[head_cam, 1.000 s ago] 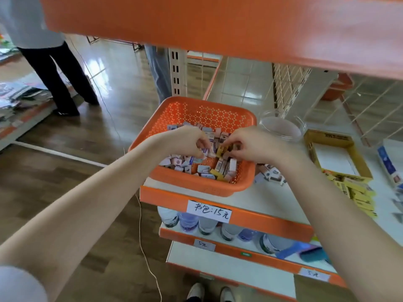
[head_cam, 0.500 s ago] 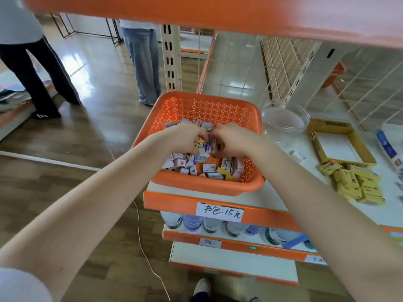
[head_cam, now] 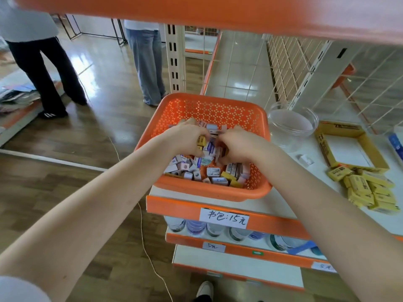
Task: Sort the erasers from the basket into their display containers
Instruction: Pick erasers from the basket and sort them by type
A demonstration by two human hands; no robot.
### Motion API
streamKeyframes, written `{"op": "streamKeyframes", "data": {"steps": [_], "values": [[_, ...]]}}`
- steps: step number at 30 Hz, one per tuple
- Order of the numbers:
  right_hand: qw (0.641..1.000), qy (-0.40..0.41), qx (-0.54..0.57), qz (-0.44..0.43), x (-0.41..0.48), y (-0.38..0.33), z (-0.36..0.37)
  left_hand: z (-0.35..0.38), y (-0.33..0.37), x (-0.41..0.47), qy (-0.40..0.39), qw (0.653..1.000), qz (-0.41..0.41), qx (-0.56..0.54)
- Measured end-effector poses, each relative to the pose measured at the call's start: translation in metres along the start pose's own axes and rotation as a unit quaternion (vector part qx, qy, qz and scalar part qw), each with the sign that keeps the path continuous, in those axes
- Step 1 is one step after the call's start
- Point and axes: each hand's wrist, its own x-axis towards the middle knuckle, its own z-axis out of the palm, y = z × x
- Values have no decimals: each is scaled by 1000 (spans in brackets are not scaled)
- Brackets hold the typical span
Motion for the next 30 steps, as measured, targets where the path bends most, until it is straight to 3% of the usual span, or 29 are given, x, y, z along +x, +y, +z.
{"op": "streamKeyframes", "data": {"steps": [4, 12, 16, 19, 23, 27, 30], "values": [[999, 8, 12, 30, -2, 0, 0, 1, 4, 1, -11, 999, -13, 38], [983, 98, 128, 84, 2, 7, -3, 4, 11, 7, -2, 993, -32, 116], [970, 134, 176, 103, 5, 9, -3, 3, 10, 7, -12, 995, -38, 88], [964, 155, 191, 102, 5, 10, -3, 1, 5, 5, -17, 999, -40, 7], [953, 185, 220, 92, 0, 8, -9, -6, -3, 1, 19, 998, -19, -61], [924, 259, 272, 77, -21, 15, -18, -16, 4, -4, 54, 994, 4, -97], [904, 270, 324, 62, -51, 32, -27, -29, 25, -8, 56, 992, 31, -112]]}}
